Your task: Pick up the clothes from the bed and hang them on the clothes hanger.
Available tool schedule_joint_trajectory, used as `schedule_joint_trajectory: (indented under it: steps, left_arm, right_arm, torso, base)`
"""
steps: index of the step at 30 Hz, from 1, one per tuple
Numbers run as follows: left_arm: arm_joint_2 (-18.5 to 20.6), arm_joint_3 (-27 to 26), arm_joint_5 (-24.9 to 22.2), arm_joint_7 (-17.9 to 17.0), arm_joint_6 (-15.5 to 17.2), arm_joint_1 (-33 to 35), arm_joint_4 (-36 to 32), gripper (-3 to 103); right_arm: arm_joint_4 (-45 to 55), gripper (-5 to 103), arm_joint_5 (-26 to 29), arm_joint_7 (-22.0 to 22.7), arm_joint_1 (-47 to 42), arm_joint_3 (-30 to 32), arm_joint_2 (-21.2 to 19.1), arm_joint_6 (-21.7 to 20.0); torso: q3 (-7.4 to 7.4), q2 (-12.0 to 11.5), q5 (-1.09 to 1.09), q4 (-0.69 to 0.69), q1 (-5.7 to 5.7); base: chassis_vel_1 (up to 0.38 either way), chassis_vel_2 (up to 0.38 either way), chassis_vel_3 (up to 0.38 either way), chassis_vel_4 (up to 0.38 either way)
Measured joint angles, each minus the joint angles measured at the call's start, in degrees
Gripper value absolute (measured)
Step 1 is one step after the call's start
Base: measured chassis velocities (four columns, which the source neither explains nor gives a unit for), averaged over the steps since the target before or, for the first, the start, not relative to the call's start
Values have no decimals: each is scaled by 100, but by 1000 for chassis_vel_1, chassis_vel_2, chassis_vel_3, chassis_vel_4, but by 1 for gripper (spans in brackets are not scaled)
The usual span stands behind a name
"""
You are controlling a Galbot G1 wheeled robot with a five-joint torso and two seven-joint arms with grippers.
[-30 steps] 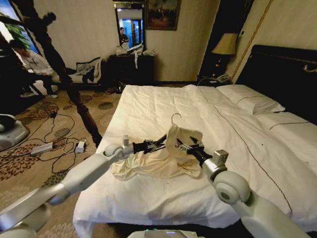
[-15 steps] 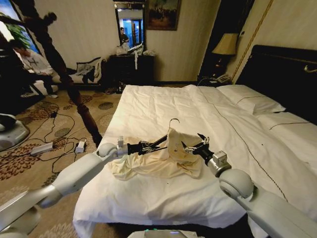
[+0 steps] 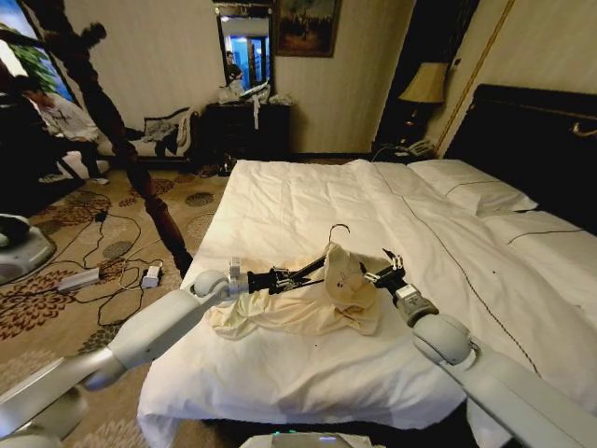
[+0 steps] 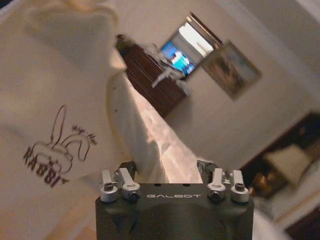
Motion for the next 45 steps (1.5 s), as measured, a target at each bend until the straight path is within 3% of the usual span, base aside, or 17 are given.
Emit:
schedule_joint_trajectory:
  steps: [3, 9, 12, 14, 17, 19, 23, 25, 26, 33, 40, 42, 45]
  left_arm:
    - [-8, 20, 0, 4, 13, -5, -19, 18]
    - [-17, 71, 0, 4, 41, -4, -106, 18]
    - [6, 70, 0, -3, 45, 20, -123, 18]
    - [10, 67, 0, -5, 45, 22, -123, 18]
    - [12, 44, -2, -23, 44, 23, -124, 18]
    - [4, 37, -2, -39, 44, 22, -121, 18]
    - [3, 15, -23, -65, 43, 1, -107, 18]
    - [8, 15, -26, -72, 43, -2, -107, 18]
    - [17, 15, -27, -76, 45, -5, -112, 18]
    - [72, 17, -33, -123, 76, 17, -184, 18]
    - [155, -76, -89, -596, 139, 102, -354, 14]
    - [178, -89, -95, -658, 142, 110, -365, 19]
    - [361, -103, -105, -854, 150, 121, -513, 35]
  right_arm:
    - [-38, 65, -342, -192, -17, -7, -70, 102]
    - [-108, 75, -740, -376, -15, -47, -107, 168]
    - [-155, 60, -998, -384, -41, -30, -125, 224]
    - [-172, 60, -1126, -390, -55, -14, -136, 259]
    - [-230, 44, -1533, -424, -82, 4, -156, 386]
    - [-250, 44, -1677, -445, -91, 8, -158, 446]
    - [-335, 23, -2132, -508, -115, 9, -161, 642]
    - [-347, 23, -2186, -514, -115, 8, -158, 660]
    - [-379, 18, -2320, -527, -113, 5, -147, 714]
    - [-502, 18, -2743, -562, -111, 2, -118, 942]
    - [-568, 18, -2591, -408, -126, 2, 9, 941]
    - [-576, 18, -2584, -382, -122, 3, 22, 936]
    - [-658, 18, -2600, -275, -131, 2, 64, 966]
  torso:
    - [0, 0, 0, 1, 0]
    - [0, 0, 0, 0, 0]
    - [0, 0, 0, 1, 0]
    - [0, 0, 0, 1, 0]
    - [0, 0, 0, 0, 0]
    - [0, 0, 0, 0, 0]
    - [0, 0, 0, 0, 0]
    - [0, 0, 0, 0, 0]
    - [0, 0, 0, 0, 0]
    - [0, 0, 0, 0, 0]
    - [0, 0, 0, 0, 0]
    - [0, 0, 0, -1, 0]
    - [0, 0, 0, 1, 0]
  base:
    - [0, 0, 0, 0]
    - [0, 0, 0, 0]
    - [0, 0, 0, 0]
    - [0, 0, 0, 0]
    - [0, 0, 0, 0]
    - [0, 0, 0, 0]
    - [0, 0, 0, 0]
    - [0, 0, 0, 0]
    - [0, 0, 0, 0]
    - [0, 0, 0, 0]
    - [0, 0, 0, 0]
    - [0, 0, 0, 0]
    - [0, 0, 0, 0]
